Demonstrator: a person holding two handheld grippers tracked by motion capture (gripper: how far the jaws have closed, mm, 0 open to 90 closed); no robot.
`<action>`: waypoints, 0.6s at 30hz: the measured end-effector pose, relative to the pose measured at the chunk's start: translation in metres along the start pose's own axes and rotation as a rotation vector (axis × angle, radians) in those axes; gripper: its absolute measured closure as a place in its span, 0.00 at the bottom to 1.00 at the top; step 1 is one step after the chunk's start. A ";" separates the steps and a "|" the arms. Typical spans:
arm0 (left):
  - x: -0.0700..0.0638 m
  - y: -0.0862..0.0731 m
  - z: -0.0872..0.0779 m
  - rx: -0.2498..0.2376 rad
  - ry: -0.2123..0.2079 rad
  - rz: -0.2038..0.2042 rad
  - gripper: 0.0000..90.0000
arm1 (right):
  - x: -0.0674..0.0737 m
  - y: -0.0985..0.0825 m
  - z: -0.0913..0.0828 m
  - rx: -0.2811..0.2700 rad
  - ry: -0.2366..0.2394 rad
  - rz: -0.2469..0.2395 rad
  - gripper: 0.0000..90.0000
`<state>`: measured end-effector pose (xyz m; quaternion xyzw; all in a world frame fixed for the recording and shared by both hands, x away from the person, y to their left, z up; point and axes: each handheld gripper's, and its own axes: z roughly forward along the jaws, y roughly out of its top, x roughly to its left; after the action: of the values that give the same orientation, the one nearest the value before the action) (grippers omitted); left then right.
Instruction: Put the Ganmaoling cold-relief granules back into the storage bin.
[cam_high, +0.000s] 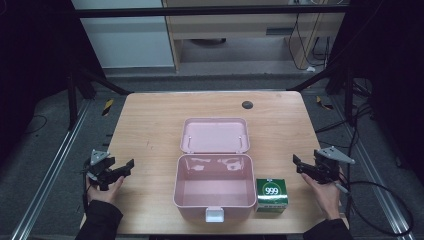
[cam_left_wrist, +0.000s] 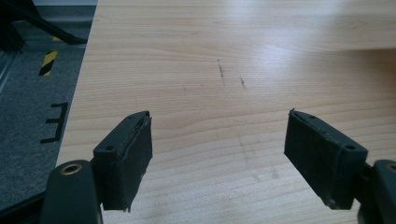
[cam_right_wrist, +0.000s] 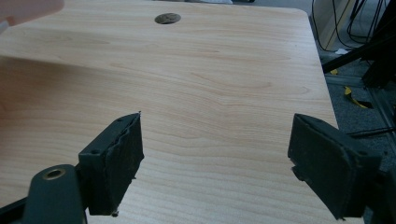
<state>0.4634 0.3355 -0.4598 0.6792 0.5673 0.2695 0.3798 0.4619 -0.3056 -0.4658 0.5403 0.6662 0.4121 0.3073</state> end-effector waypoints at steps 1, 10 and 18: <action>-0.001 0.000 0.000 0.002 0.002 0.002 0.25 | 0.000 0.001 -0.001 0.001 0.003 -0.009 0.20; -0.001 -0.003 0.003 0.017 0.010 0.010 0.23 | 0.003 0.017 -0.011 -0.001 0.030 -0.052 0.21; -0.002 -0.003 0.003 0.022 0.007 0.014 0.23 | 0.009 0.048 -0.024 -0.002 0.091 -0.149 0.19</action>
<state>0.4638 0.3334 -0.4637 0.6863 0.5668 0.2680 0.3686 0.4613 -0.2980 -0.4122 0.4697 0.7174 0.4129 0.3069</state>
